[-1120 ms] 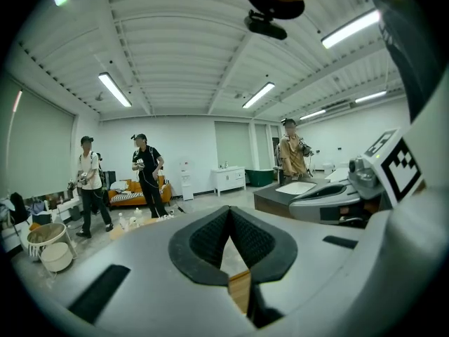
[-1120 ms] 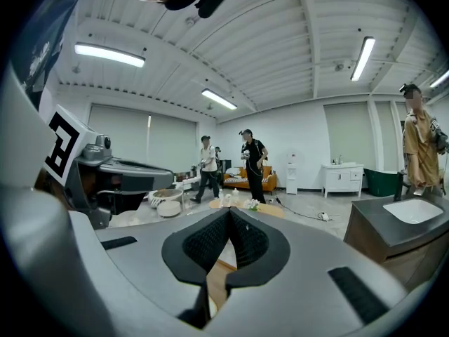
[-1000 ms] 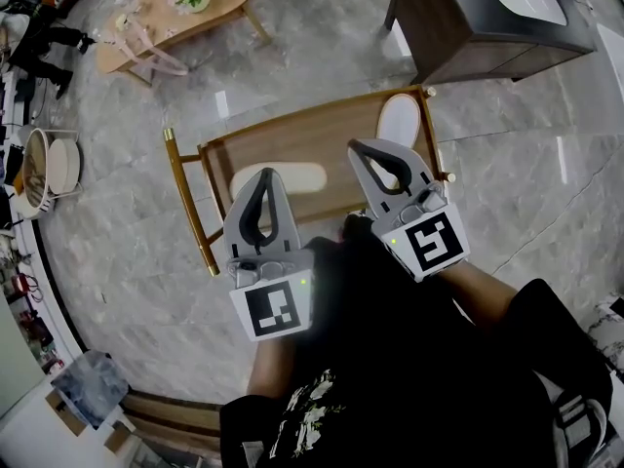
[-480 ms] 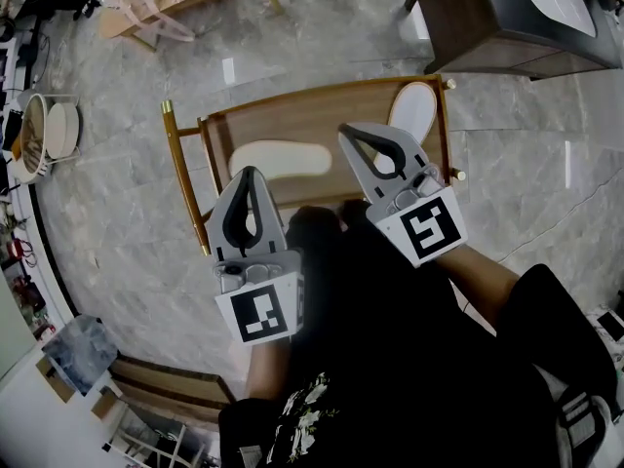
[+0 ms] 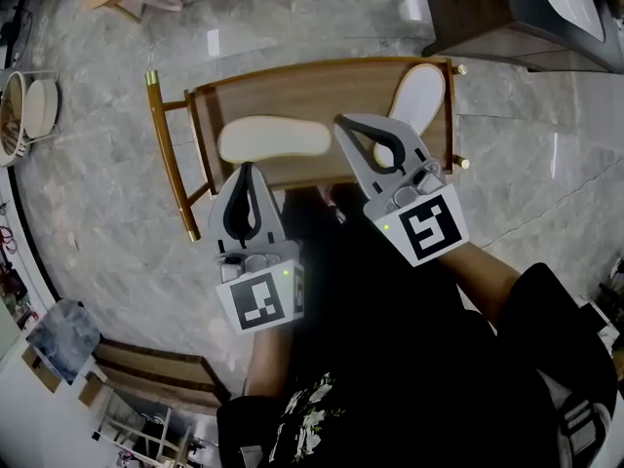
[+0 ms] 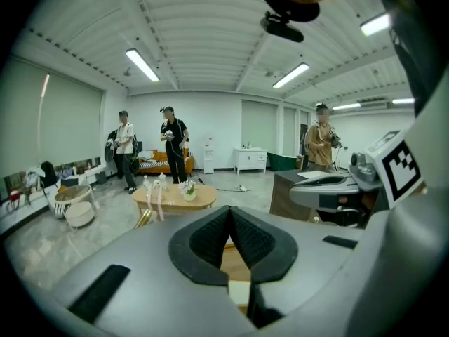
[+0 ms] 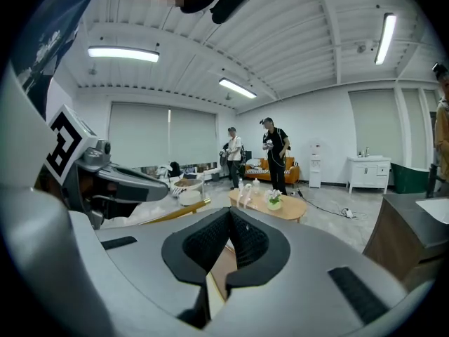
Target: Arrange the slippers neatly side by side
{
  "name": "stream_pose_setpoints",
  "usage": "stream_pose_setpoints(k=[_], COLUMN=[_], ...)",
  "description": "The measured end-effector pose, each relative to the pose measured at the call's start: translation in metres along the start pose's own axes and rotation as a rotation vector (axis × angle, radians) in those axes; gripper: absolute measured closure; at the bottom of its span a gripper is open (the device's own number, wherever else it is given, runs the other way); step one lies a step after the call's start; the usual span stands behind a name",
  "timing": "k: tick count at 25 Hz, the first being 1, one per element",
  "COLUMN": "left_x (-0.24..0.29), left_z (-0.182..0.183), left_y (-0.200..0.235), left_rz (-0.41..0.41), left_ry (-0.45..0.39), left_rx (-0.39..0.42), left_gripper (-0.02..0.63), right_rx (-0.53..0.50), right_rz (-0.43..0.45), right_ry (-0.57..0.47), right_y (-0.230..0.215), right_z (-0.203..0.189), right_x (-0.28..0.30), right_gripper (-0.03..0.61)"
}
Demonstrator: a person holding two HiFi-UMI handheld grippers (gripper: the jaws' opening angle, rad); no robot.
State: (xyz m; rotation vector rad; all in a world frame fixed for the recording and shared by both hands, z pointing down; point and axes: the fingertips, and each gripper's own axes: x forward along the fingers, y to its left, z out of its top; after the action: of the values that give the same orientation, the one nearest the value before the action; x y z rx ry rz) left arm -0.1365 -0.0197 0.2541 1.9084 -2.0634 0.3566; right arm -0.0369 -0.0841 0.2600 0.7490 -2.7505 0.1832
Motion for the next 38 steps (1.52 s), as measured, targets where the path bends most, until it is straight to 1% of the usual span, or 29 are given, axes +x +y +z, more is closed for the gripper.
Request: stream_pose_setpoints(k=[2, 4, 7, 10, 14, 17, 19, 22, 23, 26, 29, 32, 36, 38], left_x=[0.007, 0.013, 0.021, 0.028, 0.035, 0.033, 0.034, 0.036, 0.037, 0.042, 0.049, 0.054, 0.056, 0.057], left_z=[-0.015, -0.033, -0.067, -0.099, -0.128, -0.151, -0.164, -0.180, -0.186, -0.205, -0.217, -0.223, -0.238, -0.243], left_y=[0.003, 0.003, -0.002, -0.005, -0.004, -0.006, -0.008, -0.011, -0.012, -0.012, -0.010, -0.014, -0.021, -0.022], left_rz=[0.005, -0.002, -0.021, -0.029, -0.025, -0.041, -0.045, -0.051, -0.055, -0.057, -0.048, -0.061, -0.064, -0.063], left_ry=[0.024, 0.064, 0.145, 0.225, 0.271, 0.320, 0.348, 0.384, 0.396, 0.429, 0.443, 0.449, 0.477, 0.485], left_rx=[-0.044, -0.057, -0.070, -0.109, -0.202, -0.238, -0.260, -0.303, -0.337, -0.471, -0.556, -0.643, -0.831, -0.888], left_gripper=[0.611, 0.611, 0.611, 0.611, 0.611, 0.607, 0.540, 0.532, 0.526, 0.497, 0.486, 0.462, 0.443, 0.432], right_rx=[-0.001, 0.003, 0.004, 0.034, 0.053, 0.068, 0.080, 0.088, 0.091, 0.099, 0.111, 0.112, 0.119, 0.121], right_rz=[-0.003, -0.004, 0.006, 0.014, 0.026, 0.047, 0.049, 0.044, 0.044, 0.045, 0.044, 0.045, 0.056, 0.062], right_ry=[0.017, 0.037, 0.075, 0.097, 0.113, 0.129, 0.141, 0.147, 0.149, 0.160, 0.168, 0.170, 0.180, 0.185], right_y=[0.002, 0.004, 0.005, 0.005, 0.002, 0.009, 0.010, 0.009, 0.009, 0.011, 0.012, 0.014, 0.015, 0.016], right_z=[-0.007, -0.015, -0.030, -0.043, -0.059, -0.072, -0.079, -0.085, -0.087, -0.095, -0.100, -0.102, -0.106, -0.108], right_x=[0.003, 0.006, 0.009, 0.010, 0.014, 0.019, 0.020, 0.020, 0.019, 0.018, 0.017, 0.017, 0.019, 0.020], right_gripper=[0.580, 0.580, 0.580, 0.580, 0.580, 0.580, 0.580, 0.580, 0.580, 0.580, 0.580, 0.580, 0.580, 0.580])
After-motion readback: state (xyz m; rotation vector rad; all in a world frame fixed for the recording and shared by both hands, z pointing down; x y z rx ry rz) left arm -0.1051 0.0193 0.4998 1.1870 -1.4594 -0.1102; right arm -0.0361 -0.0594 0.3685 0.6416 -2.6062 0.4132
